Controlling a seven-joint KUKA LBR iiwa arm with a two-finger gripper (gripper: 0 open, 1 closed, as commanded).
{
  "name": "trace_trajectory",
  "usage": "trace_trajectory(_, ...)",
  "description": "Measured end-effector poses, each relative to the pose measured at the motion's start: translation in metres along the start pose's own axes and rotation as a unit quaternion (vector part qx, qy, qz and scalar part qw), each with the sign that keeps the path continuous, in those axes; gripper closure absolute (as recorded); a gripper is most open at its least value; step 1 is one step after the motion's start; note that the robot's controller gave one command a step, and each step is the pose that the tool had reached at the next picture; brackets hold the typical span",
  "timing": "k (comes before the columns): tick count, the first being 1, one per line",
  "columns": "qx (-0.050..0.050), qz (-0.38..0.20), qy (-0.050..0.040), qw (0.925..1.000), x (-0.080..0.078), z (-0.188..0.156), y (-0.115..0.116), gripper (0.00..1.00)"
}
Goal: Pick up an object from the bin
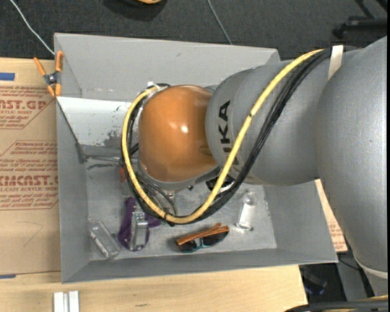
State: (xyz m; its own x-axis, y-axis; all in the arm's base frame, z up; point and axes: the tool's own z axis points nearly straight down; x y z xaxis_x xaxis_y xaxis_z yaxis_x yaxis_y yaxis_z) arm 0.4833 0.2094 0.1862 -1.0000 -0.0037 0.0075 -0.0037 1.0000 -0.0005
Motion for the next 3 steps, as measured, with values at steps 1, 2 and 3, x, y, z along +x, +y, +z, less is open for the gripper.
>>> trace_trajectory(1, -0.001, 0.001, -0.0038, 1.0, -0.002, -0.005, -0.001, 0.0)
trace_trajectory(2, 0.0, -0.076, -0.0017, 0.9971, -0.032, 0.078, -0.034, 0.0)
trace_trajectory(3, -0.001, -0.228, -0.0037, 0.9738, -0.02, 0.094, -0.009, 1.0)
